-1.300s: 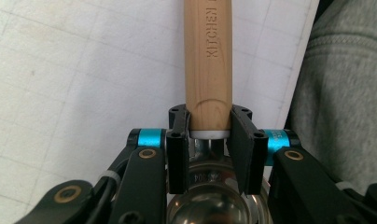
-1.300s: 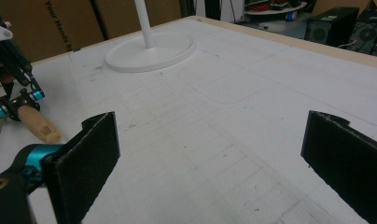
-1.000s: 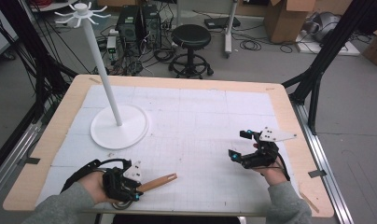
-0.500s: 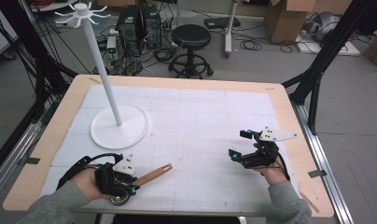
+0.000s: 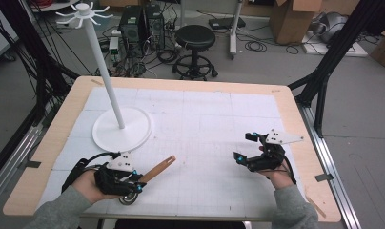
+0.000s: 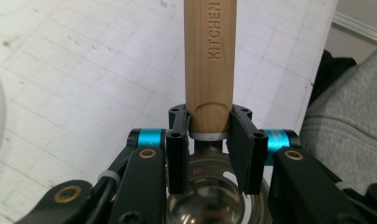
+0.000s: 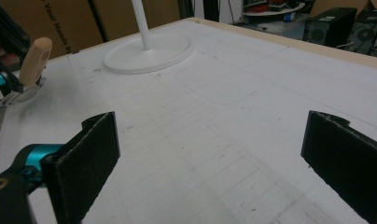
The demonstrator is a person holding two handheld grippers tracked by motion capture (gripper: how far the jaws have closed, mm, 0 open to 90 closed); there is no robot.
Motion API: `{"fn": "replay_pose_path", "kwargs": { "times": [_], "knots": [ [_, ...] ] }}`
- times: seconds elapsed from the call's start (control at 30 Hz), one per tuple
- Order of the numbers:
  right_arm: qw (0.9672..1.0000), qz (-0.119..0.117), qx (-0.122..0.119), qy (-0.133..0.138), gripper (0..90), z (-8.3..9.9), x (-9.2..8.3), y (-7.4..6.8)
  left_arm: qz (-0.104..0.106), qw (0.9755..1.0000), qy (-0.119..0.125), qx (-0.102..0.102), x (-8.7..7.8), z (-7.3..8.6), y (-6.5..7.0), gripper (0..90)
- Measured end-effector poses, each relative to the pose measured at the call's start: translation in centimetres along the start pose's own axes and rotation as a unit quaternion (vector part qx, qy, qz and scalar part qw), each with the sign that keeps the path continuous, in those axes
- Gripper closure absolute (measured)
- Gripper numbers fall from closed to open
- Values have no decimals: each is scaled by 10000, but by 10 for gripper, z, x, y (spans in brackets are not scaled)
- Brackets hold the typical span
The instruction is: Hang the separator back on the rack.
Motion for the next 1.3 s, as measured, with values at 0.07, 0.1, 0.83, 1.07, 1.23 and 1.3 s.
{"fn": "replay_pose_path", "kwargs": {
  "times": [0.07,0.1,0.83,1.07,1.23,1.3],
  "knots": [
    [10000,-2,21,5,35,0,0,0,-39,9999,111,-31,-3,-2,-2,696],
    [10000,-5,27,5,35,0,0,0,-73,9997,200,-94,-4,-3,-2,696],
    [10000,6,-4,-5,35,0,-1,-1,-551,9908,1117,-529,-41,0,-26,696],
    [10000,-15,33,23,35,-1,0,-2,-820,9831,1492,-680,-60,3,-38,697],
    [10000,-1,24,20,35,0,0,-1,-805,9785,1671,-901,-70,6,-46,696],
    [10000,-11,37,6,35,0,1,-1,-803,9774,1712,-950,-74,7,-49,696]
  ]
}}
Point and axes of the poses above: each handheld gripper's, and its own axes: x roughly forward along the jaws, z roughly out of its underside, y roughly to its right, the point moved 8 cm from there along x, roughly forward along the jaws, and after that the axes turned 3 degrees about -x, right-handed, at the moved point
